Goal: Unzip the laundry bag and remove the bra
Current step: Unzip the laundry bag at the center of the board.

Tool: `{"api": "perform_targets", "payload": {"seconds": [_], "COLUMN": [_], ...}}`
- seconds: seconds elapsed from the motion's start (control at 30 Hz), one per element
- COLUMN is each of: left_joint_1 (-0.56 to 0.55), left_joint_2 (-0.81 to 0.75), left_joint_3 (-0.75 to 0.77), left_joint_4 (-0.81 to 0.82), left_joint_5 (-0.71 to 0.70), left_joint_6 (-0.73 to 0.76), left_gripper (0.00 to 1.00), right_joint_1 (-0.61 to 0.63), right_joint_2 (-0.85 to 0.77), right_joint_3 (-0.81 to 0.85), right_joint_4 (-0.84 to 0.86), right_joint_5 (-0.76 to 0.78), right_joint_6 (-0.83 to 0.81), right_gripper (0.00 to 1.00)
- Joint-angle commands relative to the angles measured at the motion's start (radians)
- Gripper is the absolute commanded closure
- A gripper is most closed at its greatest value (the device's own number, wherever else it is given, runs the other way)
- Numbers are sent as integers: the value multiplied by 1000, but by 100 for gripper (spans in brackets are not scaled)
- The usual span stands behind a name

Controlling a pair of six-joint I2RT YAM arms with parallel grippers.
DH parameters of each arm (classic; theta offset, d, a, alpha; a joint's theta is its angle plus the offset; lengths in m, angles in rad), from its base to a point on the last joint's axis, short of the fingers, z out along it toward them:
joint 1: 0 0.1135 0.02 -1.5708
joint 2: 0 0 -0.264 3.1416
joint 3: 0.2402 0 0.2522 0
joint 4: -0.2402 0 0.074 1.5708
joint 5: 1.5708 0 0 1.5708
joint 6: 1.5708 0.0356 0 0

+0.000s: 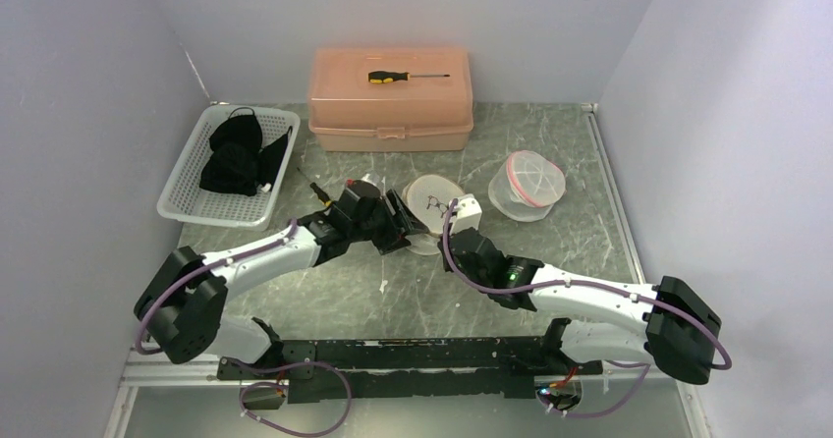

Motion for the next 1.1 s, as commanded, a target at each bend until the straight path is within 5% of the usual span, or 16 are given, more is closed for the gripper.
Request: {"api": "perform_targets", "payload": {"seconds": [0.0, 0.37, 1.07], "left_joint_1": [-17, -18, -15], "left_joint_2": [20, 74, 46], "left_joint_3": [33, 66, 81], "left_joint_4": [73, 82, 51], "left_joint_5": [-45, -80, -134], "left_joint_6": [-27, -33, 95], "left_gripper": [35, 41, 97], "right_joint_1": [2, 4, 0], "right_joint_2": [-1, -24, -106], "right_joint_3": [44, 22, -19], "right_joint_4": [31, 47, -69], "right_joint_5": [0, -31, -19], "right_joint_6": [10, 6, -51], "right_gripper": [100, 100, 100]}}
